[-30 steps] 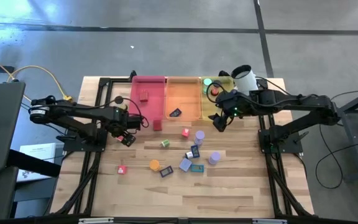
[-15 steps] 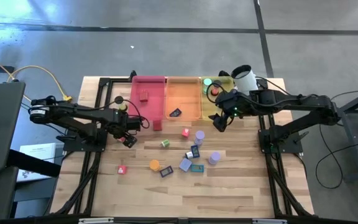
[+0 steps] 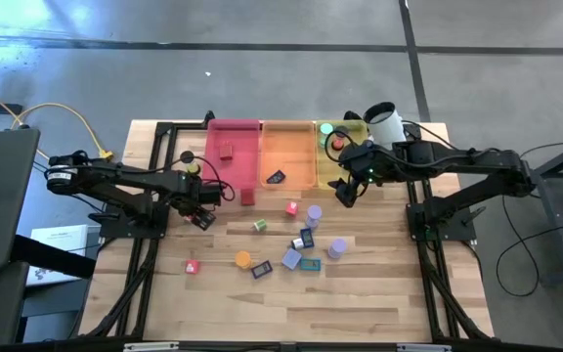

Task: Pick & Place Office items
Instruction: Put the pink and white charger adapter into the pink bin

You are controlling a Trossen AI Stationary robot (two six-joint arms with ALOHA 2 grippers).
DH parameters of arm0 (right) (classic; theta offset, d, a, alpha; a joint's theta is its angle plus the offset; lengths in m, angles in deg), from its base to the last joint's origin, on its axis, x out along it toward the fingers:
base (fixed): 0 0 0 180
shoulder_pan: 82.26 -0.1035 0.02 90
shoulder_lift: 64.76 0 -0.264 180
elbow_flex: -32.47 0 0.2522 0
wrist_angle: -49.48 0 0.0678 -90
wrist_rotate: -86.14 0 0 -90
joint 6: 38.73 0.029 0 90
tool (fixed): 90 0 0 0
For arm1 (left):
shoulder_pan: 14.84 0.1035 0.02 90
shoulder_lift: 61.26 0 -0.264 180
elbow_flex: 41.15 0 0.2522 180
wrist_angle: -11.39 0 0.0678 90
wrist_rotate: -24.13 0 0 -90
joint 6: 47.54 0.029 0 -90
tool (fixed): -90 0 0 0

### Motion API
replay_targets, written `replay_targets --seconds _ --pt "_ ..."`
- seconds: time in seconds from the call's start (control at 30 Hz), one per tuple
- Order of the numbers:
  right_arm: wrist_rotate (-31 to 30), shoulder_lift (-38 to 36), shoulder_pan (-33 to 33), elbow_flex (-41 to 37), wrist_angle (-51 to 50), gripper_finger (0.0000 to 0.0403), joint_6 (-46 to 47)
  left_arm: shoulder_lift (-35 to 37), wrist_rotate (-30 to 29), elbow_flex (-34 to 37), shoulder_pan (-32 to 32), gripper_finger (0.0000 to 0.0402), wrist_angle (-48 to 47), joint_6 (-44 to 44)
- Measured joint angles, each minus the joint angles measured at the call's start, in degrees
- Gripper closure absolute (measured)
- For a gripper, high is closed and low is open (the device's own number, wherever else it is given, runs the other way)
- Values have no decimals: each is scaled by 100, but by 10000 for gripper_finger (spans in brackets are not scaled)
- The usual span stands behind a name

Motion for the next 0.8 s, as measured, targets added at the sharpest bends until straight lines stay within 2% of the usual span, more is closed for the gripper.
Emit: replay_targets --seconds 0.23,0.63,0.8 --pt "2 0 0 2 -1 97 2 2 15 -4 0 284 -14 -29" --pt "5 0 0 4 -2 97 4 41 329 0 4 281 -26 -3" --pt "7 0 0 4 -2 97 15 306 369 -54 4 282 -149 0"
